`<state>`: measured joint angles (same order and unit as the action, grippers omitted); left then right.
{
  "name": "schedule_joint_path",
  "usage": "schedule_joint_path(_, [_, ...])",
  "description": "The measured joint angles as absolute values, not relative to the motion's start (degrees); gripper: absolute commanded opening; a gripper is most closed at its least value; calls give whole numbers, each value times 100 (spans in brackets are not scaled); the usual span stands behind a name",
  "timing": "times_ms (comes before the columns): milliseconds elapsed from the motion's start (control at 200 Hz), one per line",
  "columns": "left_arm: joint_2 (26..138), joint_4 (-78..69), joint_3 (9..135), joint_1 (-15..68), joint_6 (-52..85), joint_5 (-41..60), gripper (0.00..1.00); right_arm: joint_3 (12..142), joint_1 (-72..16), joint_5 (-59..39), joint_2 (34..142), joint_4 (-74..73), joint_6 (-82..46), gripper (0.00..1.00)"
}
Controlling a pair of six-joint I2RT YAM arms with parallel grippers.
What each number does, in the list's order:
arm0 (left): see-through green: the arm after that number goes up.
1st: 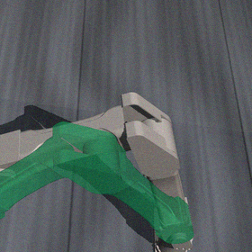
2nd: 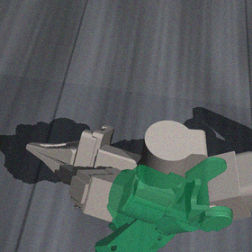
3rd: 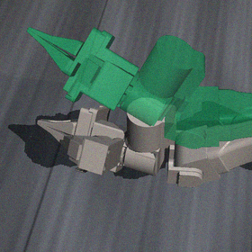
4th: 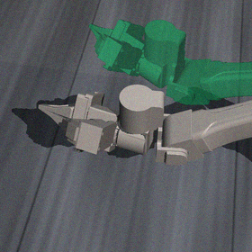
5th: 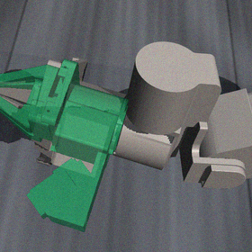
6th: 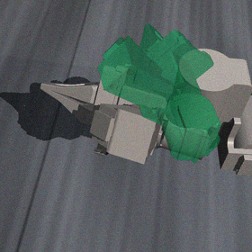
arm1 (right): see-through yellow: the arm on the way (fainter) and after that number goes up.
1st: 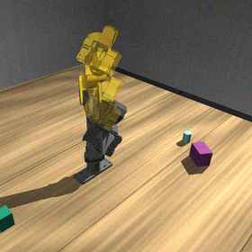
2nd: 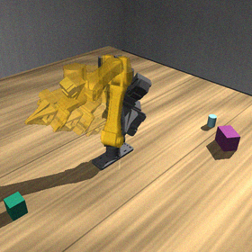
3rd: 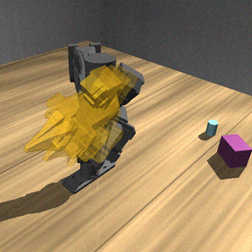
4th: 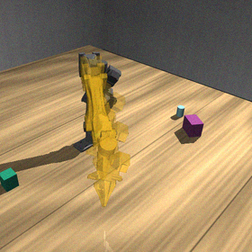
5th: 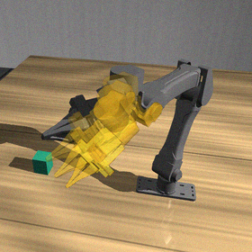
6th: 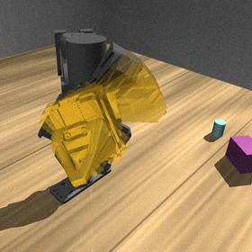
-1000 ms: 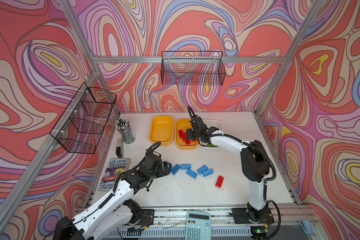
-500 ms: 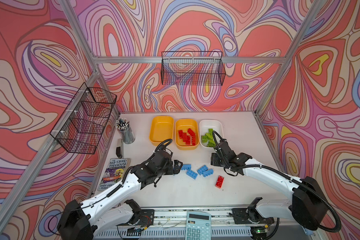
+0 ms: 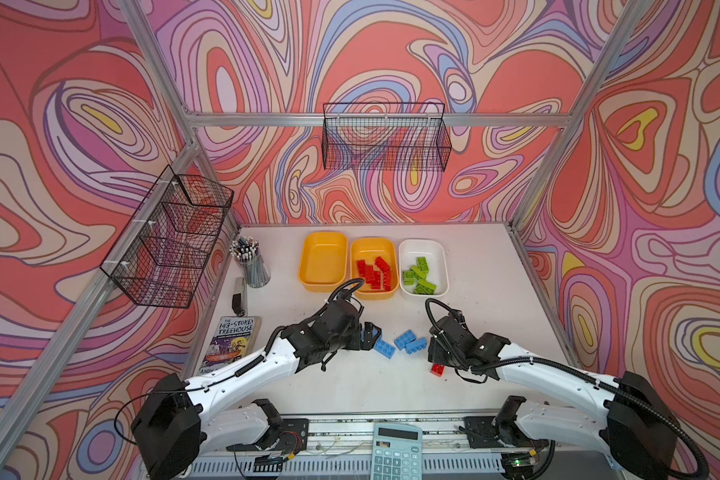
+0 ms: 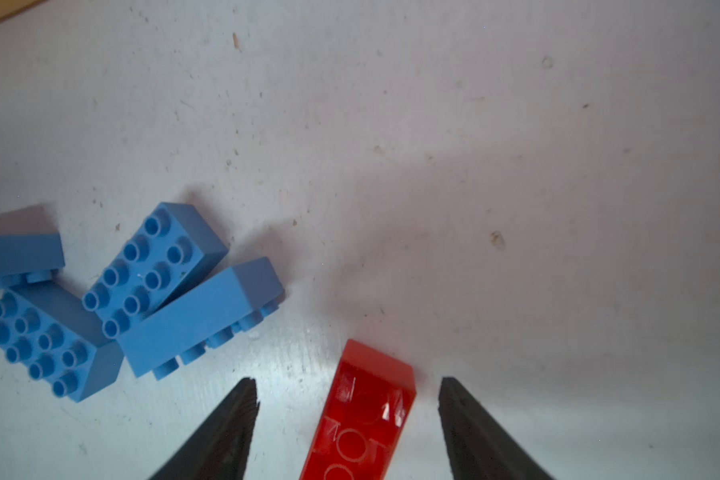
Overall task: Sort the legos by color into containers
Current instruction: 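Grasp the last red brick on the table with the right gripper, then carry the red brick with the right gripper into the yellow tub with red bricks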
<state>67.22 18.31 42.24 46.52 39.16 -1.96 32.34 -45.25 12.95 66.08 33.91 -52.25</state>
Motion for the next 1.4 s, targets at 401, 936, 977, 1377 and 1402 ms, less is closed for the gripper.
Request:
schedule_joint_path(401, [6722,1822,4224,4652,3900,-322,100,2995,-4882,1341,7039,3168,-5872,32])
schedule_joint_path(936, [6497,2062,4154,4652,3859,-674,100,6058,-4340,1756,8270,3343,-4410,30])
schedule_joint_path(977, [6436,2145,4147,4652,3857,-731,100,6445,-4230,1726,8604,3201,-4171,30])
schedule_joint_path(1377, [5655,3017,3997,4617,4056,-1170,100,9682,-3636,1306,11931,2644,-2685,41])
schedule_joint_path(1402, [5638,3052,3997,4611,4066,-1188,100,9797,-3616,1275,12079,2648,-2633,46])
